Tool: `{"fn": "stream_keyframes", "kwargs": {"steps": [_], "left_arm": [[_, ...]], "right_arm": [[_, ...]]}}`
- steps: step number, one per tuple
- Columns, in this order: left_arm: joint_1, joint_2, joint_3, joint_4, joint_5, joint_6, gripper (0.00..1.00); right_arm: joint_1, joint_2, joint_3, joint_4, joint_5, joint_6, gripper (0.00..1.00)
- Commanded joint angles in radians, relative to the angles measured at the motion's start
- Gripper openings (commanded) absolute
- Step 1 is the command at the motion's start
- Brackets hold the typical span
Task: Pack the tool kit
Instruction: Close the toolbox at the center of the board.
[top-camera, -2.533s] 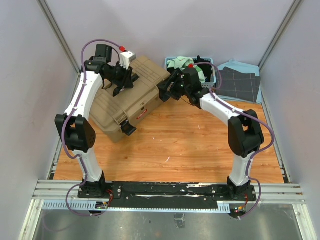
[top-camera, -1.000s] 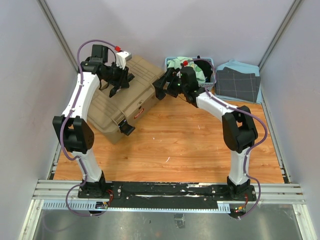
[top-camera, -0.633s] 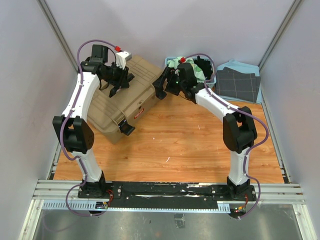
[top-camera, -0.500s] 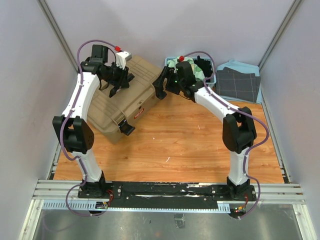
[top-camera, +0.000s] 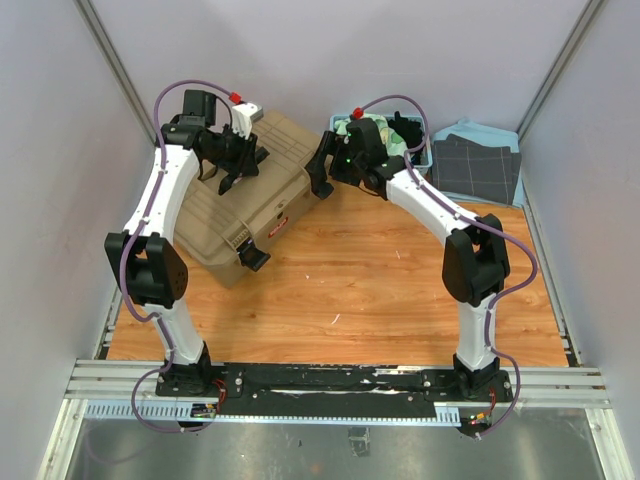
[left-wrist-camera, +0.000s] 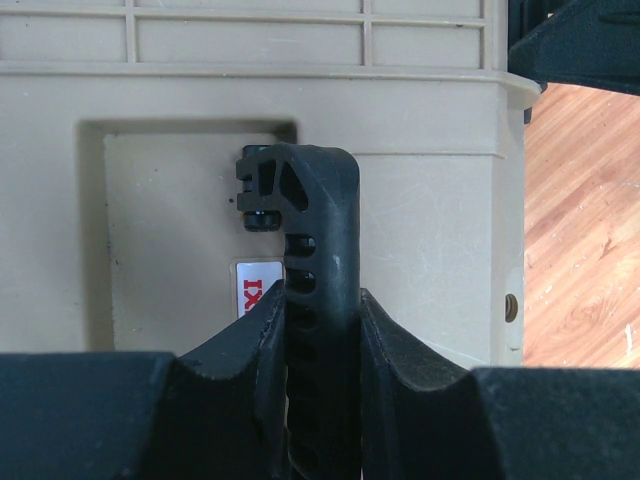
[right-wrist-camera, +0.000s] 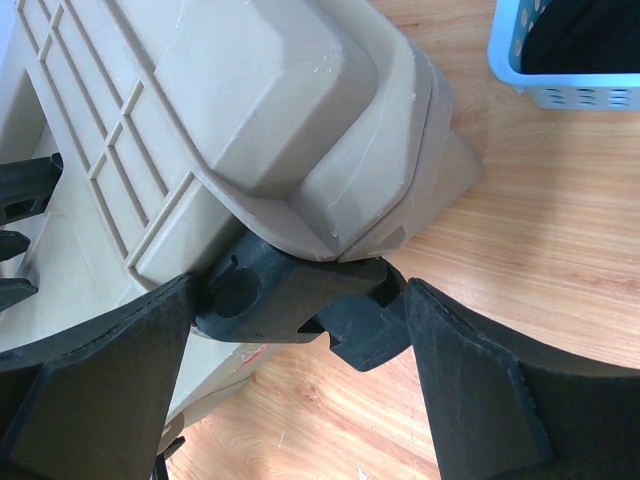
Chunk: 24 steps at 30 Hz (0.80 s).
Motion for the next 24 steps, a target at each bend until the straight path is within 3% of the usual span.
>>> {"fn": "stream_keyframes", "kwargs": {"steps": [1, 15, 24], "left_arm": [[-0.059, 0.083, -0.051, -0.109, 0.113, 0.041, 0.00], [-0.049, 0.084, -0.068, -0.098, 0.113, 0.026, 0.00], [-0.049, 0.080, -0.070, -0.095, 0.127, 0.007, 0.00]], "right_arm": [[0.266, 0.300, -0.198, -0.772, -0.278, -0.189, 0.85], [0.350, 0.299, -0.202, -0.771, -0.372, -0.120, 0.85], [0.390, 0.252, -0.244, -0.660, -0.458, -0.032, 0.85]]}}
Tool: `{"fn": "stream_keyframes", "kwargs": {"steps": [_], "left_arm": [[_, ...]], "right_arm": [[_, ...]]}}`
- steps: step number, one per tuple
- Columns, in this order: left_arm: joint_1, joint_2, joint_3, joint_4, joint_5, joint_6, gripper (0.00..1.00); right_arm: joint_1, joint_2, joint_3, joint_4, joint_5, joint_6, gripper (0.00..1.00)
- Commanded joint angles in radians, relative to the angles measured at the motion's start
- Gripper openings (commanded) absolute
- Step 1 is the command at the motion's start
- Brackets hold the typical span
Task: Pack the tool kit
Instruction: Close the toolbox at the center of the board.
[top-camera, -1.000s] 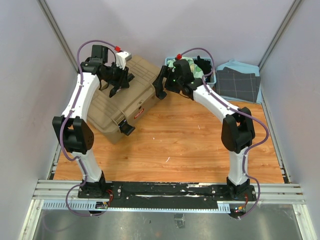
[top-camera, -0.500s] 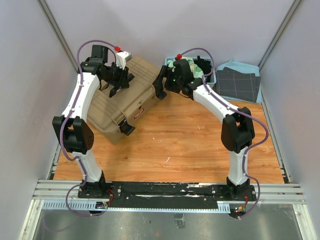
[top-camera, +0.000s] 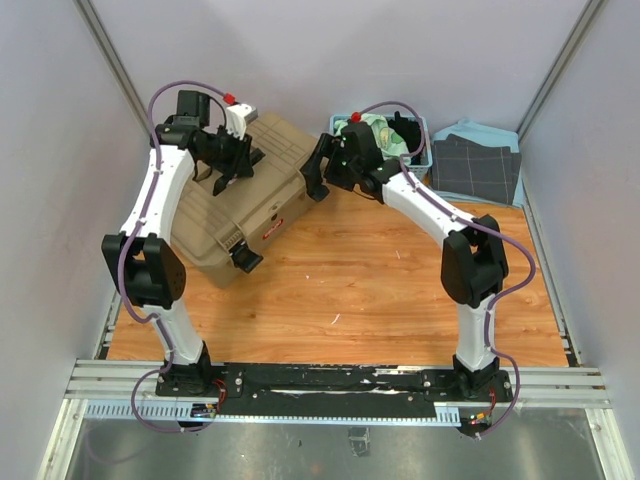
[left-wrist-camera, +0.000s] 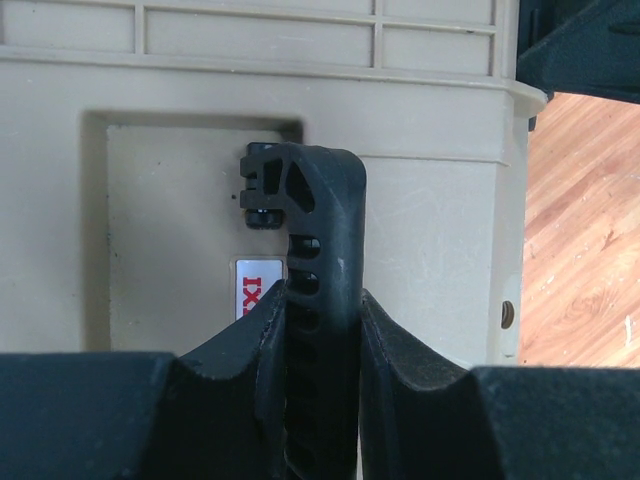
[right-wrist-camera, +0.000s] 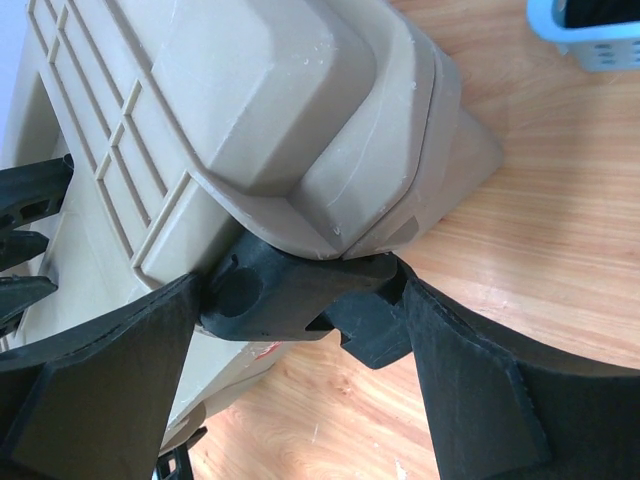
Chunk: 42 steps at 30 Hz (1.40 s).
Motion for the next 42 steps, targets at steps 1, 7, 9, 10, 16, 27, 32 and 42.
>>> {"fn": "stream_keyframes", "kwargs": {"steps": [1, 7, 9, 10, 16, 27, 32, 42], "left_arm": [[-0.069, 0.084, -0.068, -0.081, 0.116, 0.002, 0.00], [-0.069, 0.078, -0.085, -0.070, 0.106, -0.011, 0.00], [-0.069, 0.078, -0.090, -0.068, 0.106, -0.015, 0.00], [-0.069, 0.078, -0.093, -0.065, 0.106, -0.018, 0.00], [-0.068, 0.068, -0.127, -0.042, 0.098, -0.030, 0.00], [-0.069, 0.053, -0.172, -0.008, 0.086, -0.042, 0.00], [-0.069, 0.056, -0.174, -0.006, 0.083, -0.035, 0.00], [-0.070, 0.043, -0.228, 0.009, 0.098, -0.024, 0.00]], "right_arm": [[0.371, 0.253, -0.229, -0.671, -0.460, -0.106, 0.85], [0.409, 0.261, -0.208, -0.631, -0.514, -0.034, 0.85], [0.422, 0.261, -0.197, -0.630, -0.526, -0.018, 0.85], [0.426, 0.260, -0.195, -0.629, -0.531, -0.012, 0.85], [0.431, 0.233, -0.226, -0.617, -0.568, 0.034, 0.85], [0.474, 0.223, -0.183, -0.606, -0.643, 0.125, 0.85], [0.493, 0.234, -0.179, -0.574, -0.680, 0.167, 0.85], [0.516, 0.303, -0.195, -0.423, -0.747, 0.233, 0.86]]}}
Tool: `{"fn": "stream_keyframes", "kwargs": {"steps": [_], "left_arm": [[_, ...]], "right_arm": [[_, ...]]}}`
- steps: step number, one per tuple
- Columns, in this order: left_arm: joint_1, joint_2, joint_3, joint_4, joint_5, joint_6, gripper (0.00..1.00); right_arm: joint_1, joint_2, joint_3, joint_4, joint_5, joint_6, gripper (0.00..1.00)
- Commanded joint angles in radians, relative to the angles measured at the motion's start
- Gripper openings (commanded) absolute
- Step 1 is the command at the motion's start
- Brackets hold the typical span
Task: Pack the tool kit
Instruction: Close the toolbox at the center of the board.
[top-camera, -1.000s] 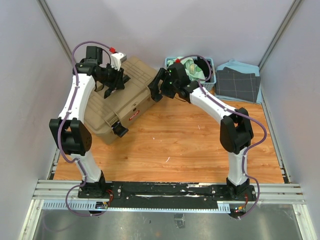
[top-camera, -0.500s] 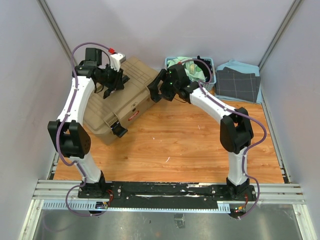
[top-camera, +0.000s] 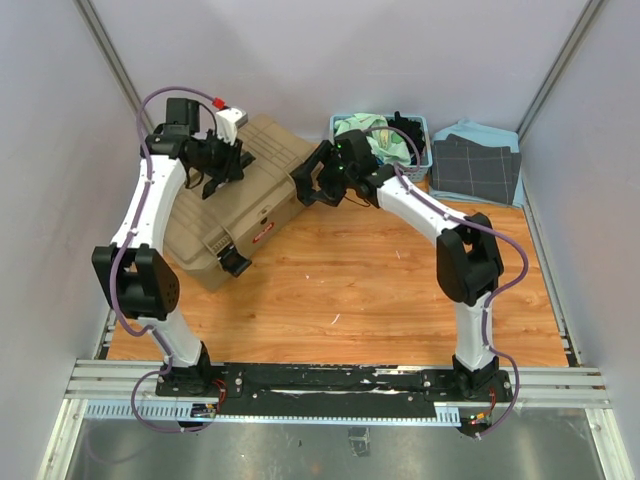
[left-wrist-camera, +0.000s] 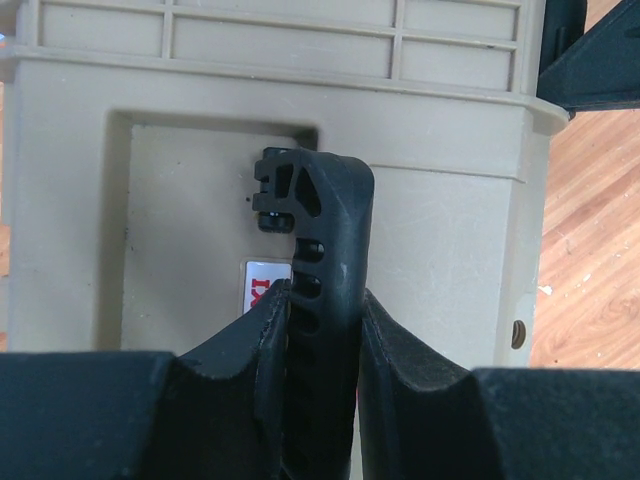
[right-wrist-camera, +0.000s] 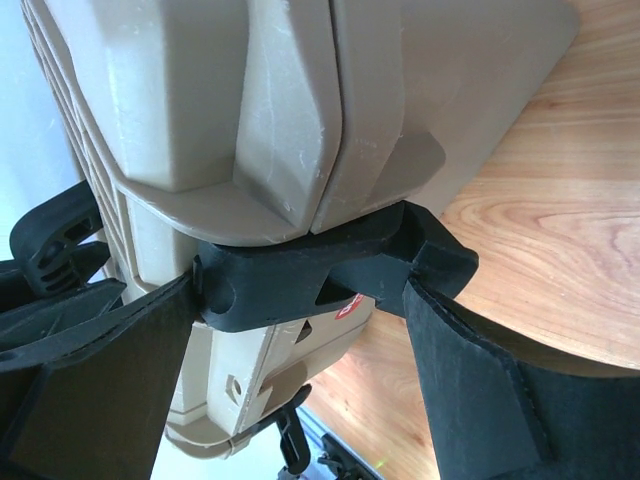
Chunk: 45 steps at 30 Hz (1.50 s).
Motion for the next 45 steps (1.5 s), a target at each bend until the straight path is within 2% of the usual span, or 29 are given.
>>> {"fn": "stream_keyframes", "kwargs": {"steps": [1, 16, 26, 29, 38, 43, 45], "left_arm": [[-0.101, 0.111, -0.116, -0.058, 0.133, -0.035, 0.00], [-0.101, 0.113, -0.183, -0.058, 0.177, 0.007, 0.00], [-0.103, 0.109, -0.208, -0.059, 0.192, 0.028, 0.00], [-0.103, 0.110, -0.204, -0.060, 0.190, 0.029, 0.00], [-0.103, 0.114, -0.203, -0.061, 0.192, 0.032, 0.00], [-0.102, 0.118, -0.198, -0.062, 0.193, 0.032, 0.00], [-0.101, 0.121, -0.192, -0.061, 0.191, 0.028, 0.00]], "right_arm": [[0.491, 0.292, -0.163, -0.415, -0.632, -0.143, 0.86], [0.492, 0.345, -0.190, -0.148, -0.664, -0.024, 0.87], [0.447, 0.360, -0.190, -0.007, -0.582, -0.018, 0.88], [0.434, 0.378, -0.170, 0.030, -0.569, -0.018, 0.97], [0.403, 0.454, -0.003, 0.034, -0.533, -0.058, 0.98], [0.394, 0.450, 0.026, 0.020, -0.513, -0.068, 0.98], [0.387, 0.421, 0.014, -0.036, -0.469, -0.102, 0.98]]}}
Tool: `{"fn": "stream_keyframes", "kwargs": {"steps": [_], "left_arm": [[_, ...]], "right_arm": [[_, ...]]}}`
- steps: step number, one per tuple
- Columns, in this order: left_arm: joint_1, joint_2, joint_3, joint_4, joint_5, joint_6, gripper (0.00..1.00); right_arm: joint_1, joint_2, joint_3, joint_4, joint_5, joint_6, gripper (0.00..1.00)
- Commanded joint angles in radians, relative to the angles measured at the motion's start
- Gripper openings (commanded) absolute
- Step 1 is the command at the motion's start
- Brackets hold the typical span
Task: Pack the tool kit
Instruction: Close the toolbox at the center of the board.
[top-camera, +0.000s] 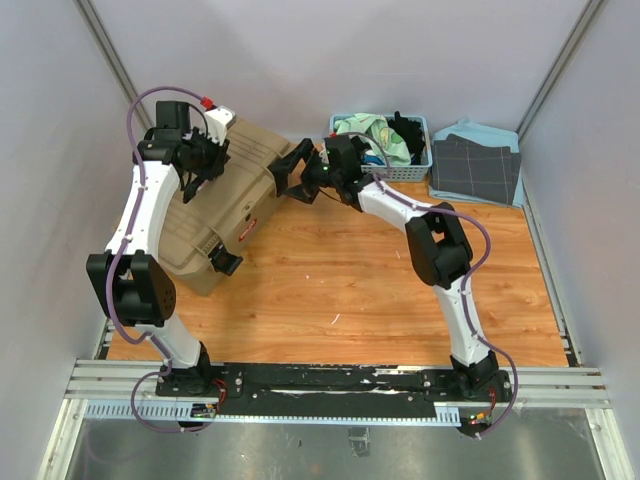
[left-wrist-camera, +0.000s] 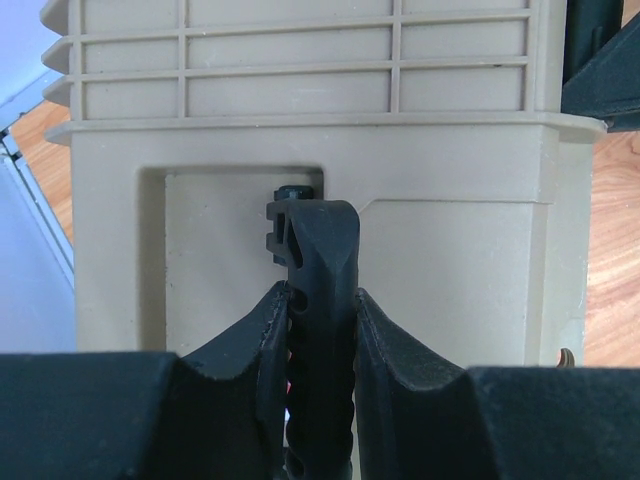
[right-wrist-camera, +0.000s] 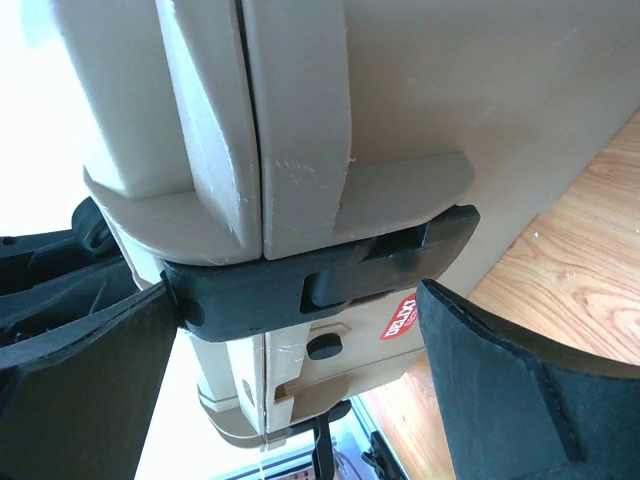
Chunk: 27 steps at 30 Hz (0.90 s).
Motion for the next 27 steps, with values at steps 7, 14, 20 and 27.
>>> {"fn": "stream_keyframes", "kwargs": {"steps": [7, 14, 20, 27], "left_arm": [[-0.126, 0.179, -0.097, -0.152, 0.354, -0.054, 0.00], [-0.089, 0.235, -0.056, -0.133, 0.403, -0.169, 0.00], [-0.085, 0.269, -0.008, -0.018, 0.404, -0.367, 0.00], [-0.081, 0.295, 0.012, 0.066, 0.405, -0.497, 0.00]], "right_arm": [[0.336, -0.065, -0.170, -0.728, 0.090, -0.472, 0.98], [0.335, -0.288, -0.133, -0.971, 0.345, -0.675, 0.98], [0.359, -0.420, -0.212, -0.997, 0.333, -0.671, 0.98], [0.405, -0.515, -0.276, -0.957, 0.374, -0.755, 0.98]]}}
